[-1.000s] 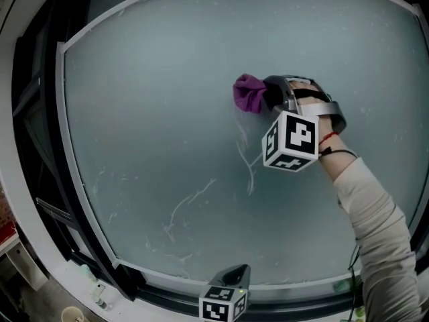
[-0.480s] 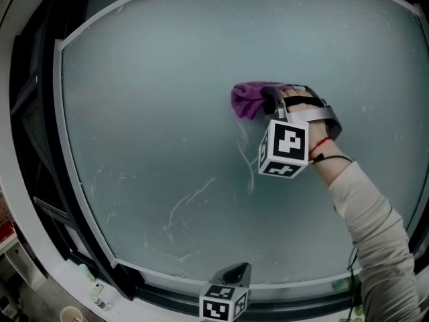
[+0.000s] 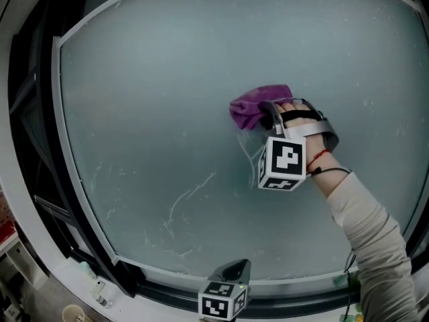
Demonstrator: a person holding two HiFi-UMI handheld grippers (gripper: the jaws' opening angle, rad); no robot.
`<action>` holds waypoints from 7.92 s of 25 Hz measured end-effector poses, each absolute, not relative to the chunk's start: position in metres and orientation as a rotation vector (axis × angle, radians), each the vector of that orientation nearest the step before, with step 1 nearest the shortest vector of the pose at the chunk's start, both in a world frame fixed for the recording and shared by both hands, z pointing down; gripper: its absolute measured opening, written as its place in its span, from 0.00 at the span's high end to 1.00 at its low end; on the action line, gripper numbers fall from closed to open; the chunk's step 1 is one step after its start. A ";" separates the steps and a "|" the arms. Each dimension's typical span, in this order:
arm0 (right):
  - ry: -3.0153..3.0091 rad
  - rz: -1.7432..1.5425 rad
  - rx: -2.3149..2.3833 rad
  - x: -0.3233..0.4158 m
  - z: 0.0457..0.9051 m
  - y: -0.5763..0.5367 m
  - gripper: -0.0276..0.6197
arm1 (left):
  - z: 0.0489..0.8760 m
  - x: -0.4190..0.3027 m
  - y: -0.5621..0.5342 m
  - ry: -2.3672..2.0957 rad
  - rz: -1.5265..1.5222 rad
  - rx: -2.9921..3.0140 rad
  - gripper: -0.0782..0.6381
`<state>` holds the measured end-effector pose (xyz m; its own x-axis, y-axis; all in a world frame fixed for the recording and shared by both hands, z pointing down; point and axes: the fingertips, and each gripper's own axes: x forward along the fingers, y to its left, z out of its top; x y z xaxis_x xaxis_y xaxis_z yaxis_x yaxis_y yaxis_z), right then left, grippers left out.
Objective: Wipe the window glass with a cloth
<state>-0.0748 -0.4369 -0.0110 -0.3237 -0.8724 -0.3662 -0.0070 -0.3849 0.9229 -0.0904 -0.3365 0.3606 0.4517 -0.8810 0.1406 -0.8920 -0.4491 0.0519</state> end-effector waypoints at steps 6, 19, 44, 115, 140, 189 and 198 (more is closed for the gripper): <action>-1.209 -1.755 1.264 -0.075 0.004 -0.439 0.88 | 0.361 -0.095 -0.336 -1.589 0.141 2.568 0.88; -1.286 -1.674 1.231 -0.065 0.063 -0.445 0.88 | 0.363 -0.098 -0.334 -1.588 0.142 2.563 0.88; -1.495 -1.472 1.149 -0.049 0.213 -0.448 0.88 | 0.374 -0.099 -0.333 -1.617 0.154 2.514 0.88; -1.388 -1.505 1.231 0.026 0.171 -0.392 0.88 | 0.395 -0.053 -0.344 -1.460 0.201 2.574 0.88; -0.925 -1.663 1.604 0.094 -0.108 -0.421 0.88 | 0.394 -0.046 -0.355 -1.421 0.217 2.586 0.88; -1.088 -1.492 1.394 0.093 0.058 -0.453 0.88 | 0.399 -0.047 -0.356 -1.415 0.212 2.583 0.88; -1.148 -1.433 1.351 0.092 0.119 -0.453 0.88 | 0.399 -0.050 -0.355 -1.409 0.216 2.597 0.88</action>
<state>0.0918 -0.4531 0.1187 -0.0712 -0.9700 -0.2325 -0.0154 -0.2320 0.9726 -0.0502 -0.3546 0.3990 0.5406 -0.8142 0.2117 -0.8402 -0.5352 0.0873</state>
